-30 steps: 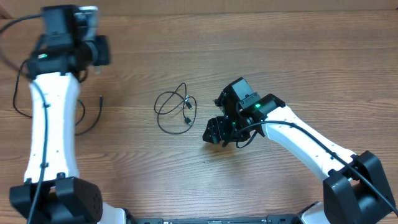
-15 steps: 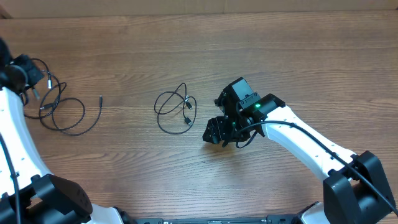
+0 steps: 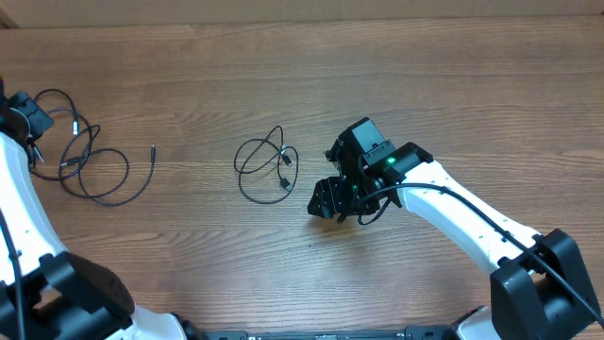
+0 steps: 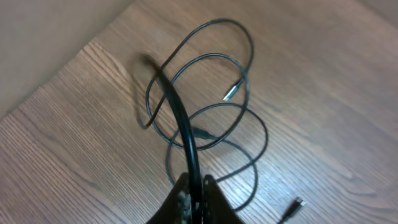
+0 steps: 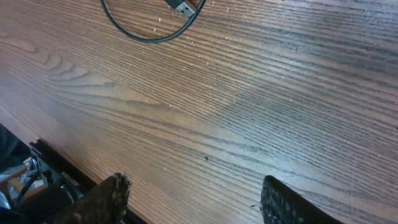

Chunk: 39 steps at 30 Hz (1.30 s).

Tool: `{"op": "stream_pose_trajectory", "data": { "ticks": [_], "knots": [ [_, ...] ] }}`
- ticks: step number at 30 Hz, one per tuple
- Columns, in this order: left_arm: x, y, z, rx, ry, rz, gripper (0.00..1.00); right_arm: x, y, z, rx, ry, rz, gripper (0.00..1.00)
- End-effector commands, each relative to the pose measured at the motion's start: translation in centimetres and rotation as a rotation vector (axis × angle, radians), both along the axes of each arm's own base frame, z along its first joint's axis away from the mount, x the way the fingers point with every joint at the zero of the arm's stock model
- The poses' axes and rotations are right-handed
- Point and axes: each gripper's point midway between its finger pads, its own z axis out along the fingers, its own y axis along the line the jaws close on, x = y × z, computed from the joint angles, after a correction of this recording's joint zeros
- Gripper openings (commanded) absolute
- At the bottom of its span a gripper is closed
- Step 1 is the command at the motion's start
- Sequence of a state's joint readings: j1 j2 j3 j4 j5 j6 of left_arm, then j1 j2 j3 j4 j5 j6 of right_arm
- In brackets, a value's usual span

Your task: Untangle cables

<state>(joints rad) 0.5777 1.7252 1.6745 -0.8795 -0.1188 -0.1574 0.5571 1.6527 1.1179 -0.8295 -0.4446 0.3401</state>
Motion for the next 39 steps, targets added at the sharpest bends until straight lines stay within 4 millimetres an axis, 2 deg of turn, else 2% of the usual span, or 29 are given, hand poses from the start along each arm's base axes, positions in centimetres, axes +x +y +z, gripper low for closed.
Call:
{"op": "stream_pose_trajectory", "data": {
  "ticks": [1, 4, 5, 6, 13, 19, 21, 23, 24, 26, 29, 36, 39],
  "knots": [
    [0.1, 1.3, -2.4, -0.001, 0.060, 0.038, 0.38, 0.0, 0.1, 0.1, 0.001, -0.006, 0.003, 0.67],
    [0.2, 1.2, -3.7, -0.024, 0.087, 0.033, 0.78, 0.0, 0.1, 0.1, 0.002, -0.005, 0.003, 0.67],
    [0.3, 1.1, -4.1, -0.032, 0.094, 0.032, 0.85, 0.0, 0.2, 0.1, 0.004, -0.003, 0.004, 0.67],
    [0.3, 1.1, -4.2, -0.037, 0.097, 0.031, 0.87, 0.0, 0.2, 0.1, 0.004, -0.003, 0.004, 0.67],
    [0.9, 0.2, -4.4, -0.088, 0.068, 0.010, 0.86, 0.0, 0.2, 0.1, 0.004, -0.002, 0.001, 0.67],
    [2.1, -2.2, -4.7, -0.157, 0.043, -0.061, 0.80, 0.0, 0.2, 0.1, 0.004, -0.002, 0.001, 0.67],
    [1.9, -2.9, -5.1, -0.168, 0.068, -0.071, 0.73, 0.0, 0.2, 0.1, 0.004, -0.002, 0.001, 0.67],
    [1.3, -3.5, -5.8, -0.174, 0.108, -0.063, 0.58, 0.0, 0.2, 0.1, 0.004, -0.002, 0.001, 0.67],
    [0.8, -3.5, -6.1, -0.175, 0.128, -0.036, 0.58, 0.0, 0.2, 0.1, 0.004, -0.002, 0.001, 0.67],
    [-0.7, -3.4, -7.0, -0.177, 0.180, 0.044, 0.64, 0.0, 0.2, 0.1, 0.004, -0.002, 0.001, 0.67],
    [-2.3, -3.9, -9.2, -0.205, 0.242, 0.087, 0.72, 0.0, 0.2, 0.1, 0.004, -0.002, 0.001, 0.67],
    [-2.8, -4.1, -12.5, -0.209, 0.254, 0.086, 0.73, 0.0, 0.2, 0.1, 0.004, -0.002, 0.001, 0.67],
    [-2.6, -3.5, -14.0, -0.169, 0.237, 0.094, 0.76, 0.0, 0.2, 0.1, 0.004, -0.002, 0.001, 0.67]
  ]
}}
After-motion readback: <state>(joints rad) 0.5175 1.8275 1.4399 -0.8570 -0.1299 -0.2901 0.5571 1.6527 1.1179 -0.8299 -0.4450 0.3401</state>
